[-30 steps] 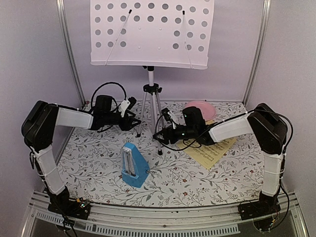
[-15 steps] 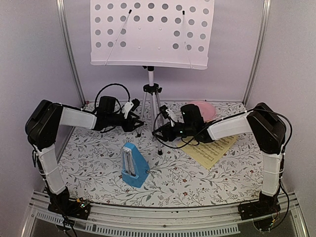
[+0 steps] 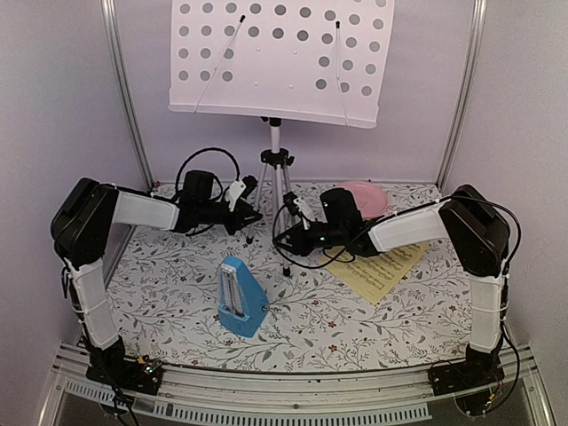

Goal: Set up the instrument practice props

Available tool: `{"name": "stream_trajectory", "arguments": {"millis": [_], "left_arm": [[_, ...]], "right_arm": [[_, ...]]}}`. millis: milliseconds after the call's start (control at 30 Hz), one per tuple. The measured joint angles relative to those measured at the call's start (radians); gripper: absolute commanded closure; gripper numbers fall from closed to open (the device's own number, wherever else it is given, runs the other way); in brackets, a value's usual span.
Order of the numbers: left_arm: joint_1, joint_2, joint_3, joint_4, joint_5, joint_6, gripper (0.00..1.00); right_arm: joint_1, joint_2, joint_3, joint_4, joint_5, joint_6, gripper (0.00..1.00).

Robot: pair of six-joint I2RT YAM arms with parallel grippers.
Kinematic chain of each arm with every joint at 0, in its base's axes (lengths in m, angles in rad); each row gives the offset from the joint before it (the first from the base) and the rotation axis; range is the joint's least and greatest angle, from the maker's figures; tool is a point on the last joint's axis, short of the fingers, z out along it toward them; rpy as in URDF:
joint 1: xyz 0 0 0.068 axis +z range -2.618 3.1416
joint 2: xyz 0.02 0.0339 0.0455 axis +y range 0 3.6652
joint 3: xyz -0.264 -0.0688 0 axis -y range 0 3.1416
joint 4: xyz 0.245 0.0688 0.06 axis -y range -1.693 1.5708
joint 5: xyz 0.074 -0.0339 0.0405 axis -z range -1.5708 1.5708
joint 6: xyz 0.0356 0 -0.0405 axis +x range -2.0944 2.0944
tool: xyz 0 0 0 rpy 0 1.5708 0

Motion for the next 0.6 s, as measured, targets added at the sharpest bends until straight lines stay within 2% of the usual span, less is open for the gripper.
{"name": "stream_trajectory", "arguments": {"millis": [133,200,400,600], "left_arm": [[-0.003,-0.001,-0.001,0.015,-0.024,0.046,1.0],[-0.002,-0.007,-0.01,0.026,-0.053,0.042,1.0],[0.032,-0.047,-0.072,0.046,-0.104,-0.017,1.0],[0.029,-0.06,-0.079,0.033,-0.133,0.021,1.0]], "right_arm": [[-0.002,0.001,0.01,-0.008,0.014,0.007,1.0],[-0.003,0.002,0.014,0.016,0.017,-0.08,1.0],[0.002,0.002,0.064,-0.039,0.025,-0.058,1.0],[0.01,0.002,0.064,-0.058,0.025,-0.078,1.0]]}}
